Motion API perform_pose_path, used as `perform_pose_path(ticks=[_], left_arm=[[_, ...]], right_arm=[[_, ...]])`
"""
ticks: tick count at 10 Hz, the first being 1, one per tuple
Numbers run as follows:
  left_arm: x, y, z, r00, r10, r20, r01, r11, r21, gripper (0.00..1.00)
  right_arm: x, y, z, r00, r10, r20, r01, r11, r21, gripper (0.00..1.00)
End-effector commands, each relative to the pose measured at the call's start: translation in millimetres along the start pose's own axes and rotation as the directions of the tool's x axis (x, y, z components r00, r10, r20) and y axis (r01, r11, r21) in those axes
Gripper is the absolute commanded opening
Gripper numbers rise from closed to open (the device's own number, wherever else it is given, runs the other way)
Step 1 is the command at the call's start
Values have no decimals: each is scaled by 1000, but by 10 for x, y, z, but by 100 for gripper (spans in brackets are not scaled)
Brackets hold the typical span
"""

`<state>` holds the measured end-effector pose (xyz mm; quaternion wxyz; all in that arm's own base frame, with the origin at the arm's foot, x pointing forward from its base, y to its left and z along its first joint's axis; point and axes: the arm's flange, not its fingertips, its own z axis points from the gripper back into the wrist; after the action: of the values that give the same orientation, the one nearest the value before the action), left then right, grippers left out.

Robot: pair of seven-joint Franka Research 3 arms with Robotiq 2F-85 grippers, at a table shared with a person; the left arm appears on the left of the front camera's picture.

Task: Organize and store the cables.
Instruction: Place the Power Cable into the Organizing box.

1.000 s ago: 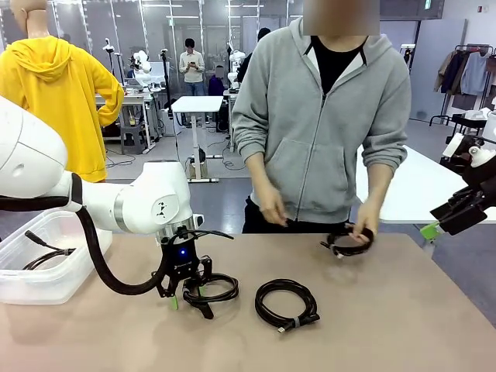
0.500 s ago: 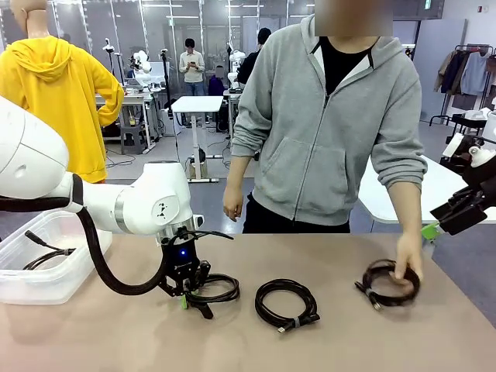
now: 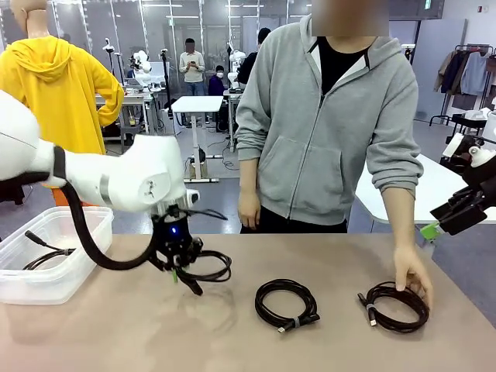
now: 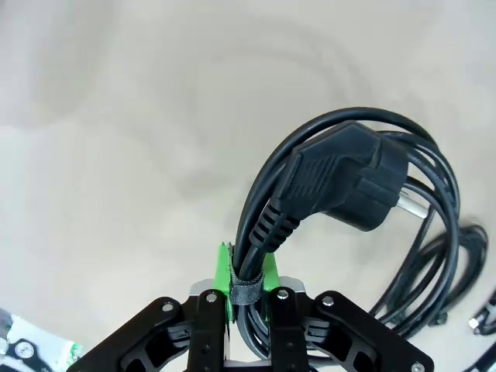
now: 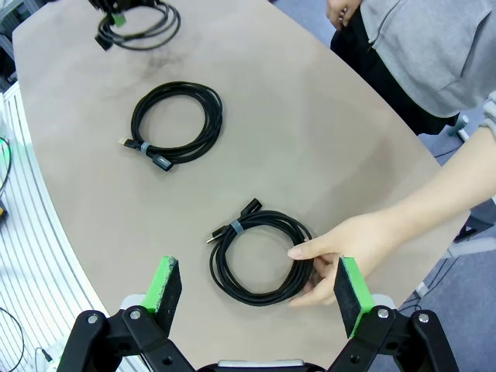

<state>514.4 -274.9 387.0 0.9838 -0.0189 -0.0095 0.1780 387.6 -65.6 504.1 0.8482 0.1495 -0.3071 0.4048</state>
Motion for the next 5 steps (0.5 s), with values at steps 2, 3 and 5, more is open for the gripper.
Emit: perform_pose_path(ticks=[2,3,5], left_arm=[[-183,226,568,992,-80,100,79,997,18,0],[-214,233,675,987,-95,127,94,996,12,0],[-168,154,696,992,-65,106,65,998,6,0]], right_arm=[[33,1,9,1000,-28,-1,28,1000,6,100],[33,1,9,1000,-28,-1,28,1000,6,100],[33,1,9,1000,-28,-1,28,1000,6,100]])
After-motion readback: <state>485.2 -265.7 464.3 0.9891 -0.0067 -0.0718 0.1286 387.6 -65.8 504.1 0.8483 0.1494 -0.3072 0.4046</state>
